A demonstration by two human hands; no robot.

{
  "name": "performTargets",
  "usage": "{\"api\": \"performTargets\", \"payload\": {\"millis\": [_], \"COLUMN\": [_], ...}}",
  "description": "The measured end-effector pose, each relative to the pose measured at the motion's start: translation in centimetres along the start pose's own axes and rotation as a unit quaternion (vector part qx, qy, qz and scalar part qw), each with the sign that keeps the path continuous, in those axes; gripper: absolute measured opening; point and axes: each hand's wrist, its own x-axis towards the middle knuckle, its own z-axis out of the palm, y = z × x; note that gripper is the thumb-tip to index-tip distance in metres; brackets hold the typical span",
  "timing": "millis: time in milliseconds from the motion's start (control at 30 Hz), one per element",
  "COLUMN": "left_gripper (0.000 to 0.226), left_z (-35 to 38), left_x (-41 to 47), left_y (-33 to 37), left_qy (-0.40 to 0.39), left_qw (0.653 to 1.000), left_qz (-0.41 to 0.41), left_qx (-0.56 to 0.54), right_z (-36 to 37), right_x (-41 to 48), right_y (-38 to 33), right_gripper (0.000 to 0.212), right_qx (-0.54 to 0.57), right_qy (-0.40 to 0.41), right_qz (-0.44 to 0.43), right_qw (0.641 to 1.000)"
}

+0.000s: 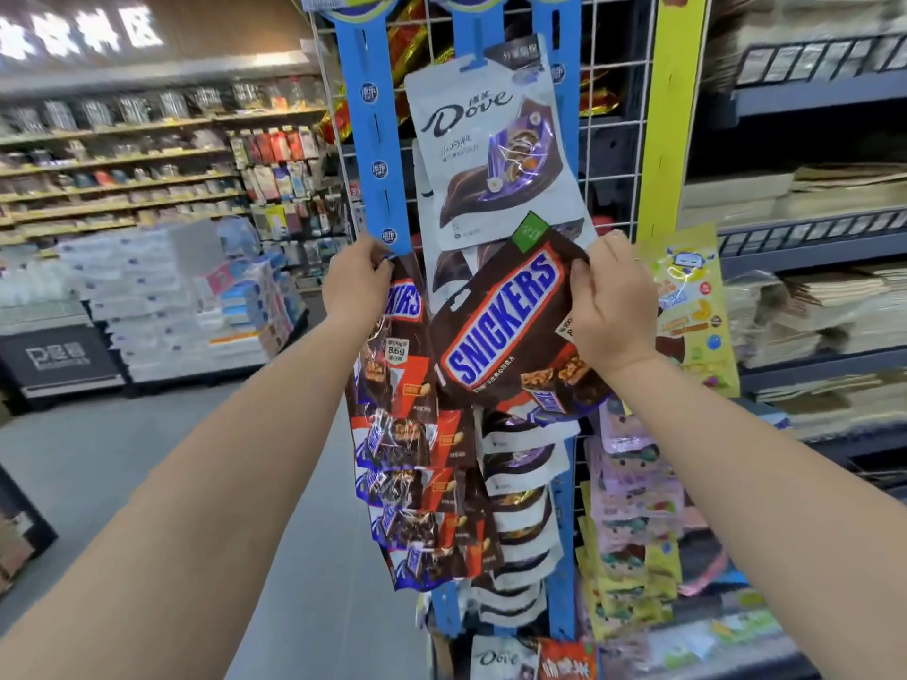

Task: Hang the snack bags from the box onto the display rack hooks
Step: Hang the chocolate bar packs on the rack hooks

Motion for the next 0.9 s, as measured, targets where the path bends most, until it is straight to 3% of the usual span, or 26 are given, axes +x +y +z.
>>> {"api": "performTargets", "payload": {"millis": [200,367,533,667,767,900], "left_gripper": [0.016,0.013,0.025,0.015,0.02,0.029], "left_z": [-0.4,-0.9,-1.5,-1.1,-0.1,0.0], "left_x": [1.0,3.2,4.6,4.0,2.9,2.6], "left_y": [0.5,1.1,2.5,2.9,2.5,1.5], "left_qy": [-0.037,-0.09,-0.129,-0.124,-0.09,-0.089], "left_qw": [0.999,0.984,0.965,0.974,0.977,0.986], "left_qz": [-0.002,-0.15,-0.217,-0.185,-0.115,-0.072], "left_qx": [0.031,-0.047,-0.073,0.035,0.157,0.124], "right_z": [0.9,0.6,0.6,0.7,0.5,0.5], "right_x": [-0.5,-0.2,0.4,0.7,1.1,1.5], "right_y": [-2.2,-3.3,-3.6,-3.8,-4.3,-5.3], "right_gripper": [0.035,0.035,0.022,0.021,0.022,0.022], "right_qx": [0.032,0.019,-0.044,-0.095,-0.119,-0.131], "right_qy": [-0.028,-0.059,-0.153,-0.198,-0.204,-0.205], "right_qz": [-0.021,-0.01,0.032,0.073,0.099,0.115], "right_qw": [0.999,0.998,0.987,0.973,0.967,0.963]}}
